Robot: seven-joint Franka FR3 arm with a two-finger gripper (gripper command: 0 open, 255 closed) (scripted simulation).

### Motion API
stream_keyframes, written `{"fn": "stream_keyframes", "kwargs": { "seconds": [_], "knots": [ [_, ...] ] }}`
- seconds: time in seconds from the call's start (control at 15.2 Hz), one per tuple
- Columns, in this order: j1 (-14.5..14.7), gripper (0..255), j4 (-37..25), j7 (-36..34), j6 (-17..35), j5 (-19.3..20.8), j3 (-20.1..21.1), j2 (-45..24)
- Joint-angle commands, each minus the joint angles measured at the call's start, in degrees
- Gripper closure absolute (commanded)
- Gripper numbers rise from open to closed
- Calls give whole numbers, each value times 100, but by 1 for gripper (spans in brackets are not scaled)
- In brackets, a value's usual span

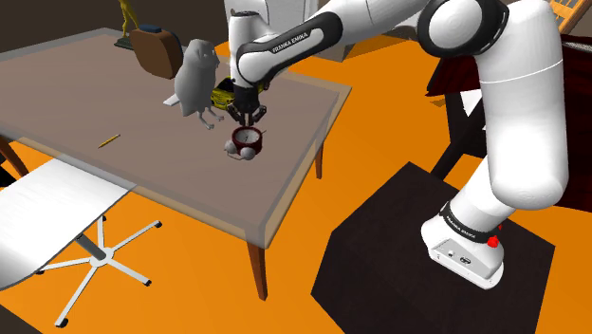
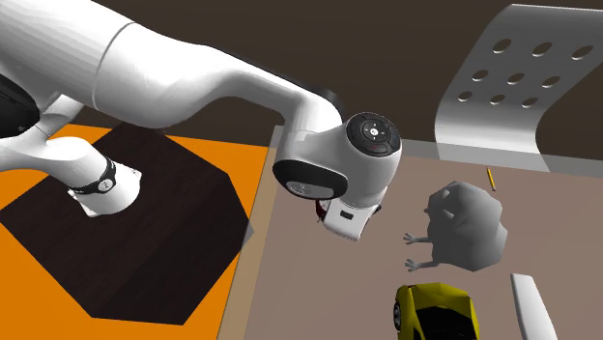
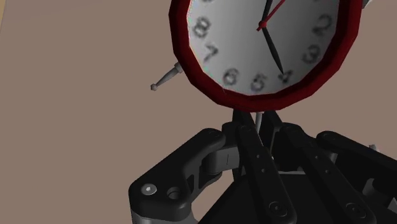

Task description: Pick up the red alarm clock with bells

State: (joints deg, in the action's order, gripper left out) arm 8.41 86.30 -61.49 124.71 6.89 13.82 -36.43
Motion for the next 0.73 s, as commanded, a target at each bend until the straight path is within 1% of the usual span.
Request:
{"fn": "stream_keyframes", "kwargs": {
  "seconds": [0.0,0.53,0.66],
  "knots": [
    [-8,255,-74,13,-131,-17,11,60],
    [-23,255,-313,37,-611,-77,52,305],
    [-23,255,-318,37,-620,-79,53,310]
  ]
}}
